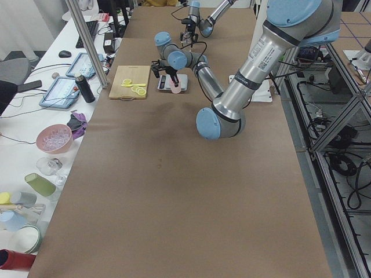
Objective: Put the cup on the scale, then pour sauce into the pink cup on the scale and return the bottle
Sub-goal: 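Carry the pink cup onto the scale tray while the right lifts the bottle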
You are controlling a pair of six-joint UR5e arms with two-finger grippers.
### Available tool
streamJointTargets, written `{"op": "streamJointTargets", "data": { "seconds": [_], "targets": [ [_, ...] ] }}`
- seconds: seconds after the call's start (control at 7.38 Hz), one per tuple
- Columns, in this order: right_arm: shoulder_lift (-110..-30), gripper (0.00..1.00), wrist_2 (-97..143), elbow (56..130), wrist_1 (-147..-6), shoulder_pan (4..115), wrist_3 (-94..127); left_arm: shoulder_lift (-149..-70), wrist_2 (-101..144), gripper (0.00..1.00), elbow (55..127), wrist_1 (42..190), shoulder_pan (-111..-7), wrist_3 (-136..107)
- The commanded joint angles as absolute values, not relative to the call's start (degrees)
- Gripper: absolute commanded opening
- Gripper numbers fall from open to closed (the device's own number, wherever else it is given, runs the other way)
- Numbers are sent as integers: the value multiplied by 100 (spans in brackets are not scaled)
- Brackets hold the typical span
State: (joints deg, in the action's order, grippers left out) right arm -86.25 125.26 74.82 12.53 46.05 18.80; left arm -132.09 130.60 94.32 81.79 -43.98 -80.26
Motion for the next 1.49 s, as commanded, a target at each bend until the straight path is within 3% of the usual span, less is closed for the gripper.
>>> {"op": "streamJointTargets", "data": {
  "seconds": [0.0, 0.27, 0.68, 1.35],
  "targets": [
    [-8622, 63, 12524, 7523, 1274, 4605, 1881, -13797, 13104, 0, 8879, 8183, -4403, -8348],
    [-8605, 56, 12481, 7559, 1274, 4605, 1881, -14236, 13157, 0, 8387, 8235, -4403, -8665],
    [-8211, 55, 12498, 7576, 1161, 4614, 2134, -14755, 13157, 0, 7536, 8742, -4377, -9165],
    [-7498, 55, 12525, 7882, -452, 4948, 2083, -14749, 13087, 0, 7435, 9192, -4035, -9482]
  ]
}}
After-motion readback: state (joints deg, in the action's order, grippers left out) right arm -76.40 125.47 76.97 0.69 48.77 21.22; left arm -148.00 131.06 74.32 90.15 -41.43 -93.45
